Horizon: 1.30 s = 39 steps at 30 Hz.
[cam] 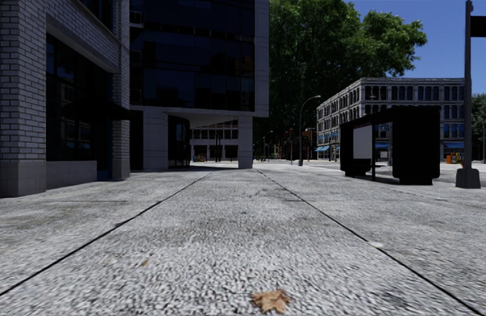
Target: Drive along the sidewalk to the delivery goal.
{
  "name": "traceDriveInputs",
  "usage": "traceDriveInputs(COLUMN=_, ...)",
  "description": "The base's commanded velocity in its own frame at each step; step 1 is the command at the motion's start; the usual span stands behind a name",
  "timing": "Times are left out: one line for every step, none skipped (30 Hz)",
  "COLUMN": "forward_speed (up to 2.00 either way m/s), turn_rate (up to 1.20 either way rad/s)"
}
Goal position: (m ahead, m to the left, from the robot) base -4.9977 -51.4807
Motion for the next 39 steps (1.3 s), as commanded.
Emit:
traceDriveInputs(forward_speed=2.0, turn_rate=0.0)
traceDriveInputs(forward_speed=2.0, turn_rate=0.0)
traceDriveInputs(forward_speed=2.0, turn_rate=0.0)
traceDriveInputs(forward_speed=2.0, turn_rate=0.0)
traceDriveInputs(forward_speed=2.0, turn_rate=0.0)
traceDriveInputs(forward_speed=2.0, turn_rate=0.0)
traceDriveInputs(forward_speed=2.0, turn_rate=0.0)
traceDriveInputs(forward_speed=2.0, turn_rate=0.0)
traceDriveInputs(forward_speed=2.0, turn_rate=0.0)
traceDriveInputs(forward_speed=2.0, turn_rate=0.0)
traceDriveInputs(forward_speed=2.0, turn_rate=0.0)
traceDriveInputs(forward_speed=2.0, turn_rate=0.0)
traceDriveInputs(forward_speed=2.0, turn_rate=0.0)
traceDriveInputs(forward_speed=2.0, turn_rate=0.0)
traceDriveInputs(forward_speed=2.0, turn_rate=0.0)
traceDriveInputs(forward_speed=2.0, turn_rate=0.0)
traceDriveInputs(forward_speed=2.0, turn_rate=0.0)
traceDriveInputs(forward_speed=2.0, turn_rate=0.0)
traceDriveInputs(forward_speed=2.0, turn_rate=0.0)
traceDriveInputs(forward_speed=2.0, turn_rate=0.0)
traceDriveInputs(forward_speed=2.0, turn_rate=0.0)
traceDriveInputs(forward_speed=2.0, turn_rate=0.0)
traceDriveInputs(forward_speed=2.0, turn_rate=0.0)
traceDriveInputs(forward_speed=2.0, turn_rate=0.0)
traceDriveInputs(forward_speed=2.0, turn_rate=0.0)
traceDriveInputs(forward_speed=2.0, turn_rate=0.0)
traceDriveInputs(forward_speed=2.0, turn_rate=0.0)
traceDriveInputs(forward_speed=2.0, turn_rate=0.0)
traceDriveInputs(forward_speed=2.0, turn_rate=0.0)
traceDriveInputs(forward_speed=2.0, turn_rate=0.0)
traceDriveInputs(forward_speed=2.0, turn_rate=0.0)
traceDriveInputs(forward_speed=2.0, turn_rate=0.0)
traceDriveInputs(forward_speed=2.0, turn_rate=0.0)
traceDriveInputs(forward_speed=2.0, turn_rate=0.0)
traceDriveInputs(forward_speed=2.0, turn_rate=0.0)
traceDriveInputs(forward_speed=2.0, turn_rate=0.0)
traceDriveInputs(forward_speed=2.0, turn_rate=0.0)
traceDriveInputs(forward_speed=2.0, turn_rate=0.0)
traceDriveInputs(forward_speed=2.0, turn_rate=0.0)
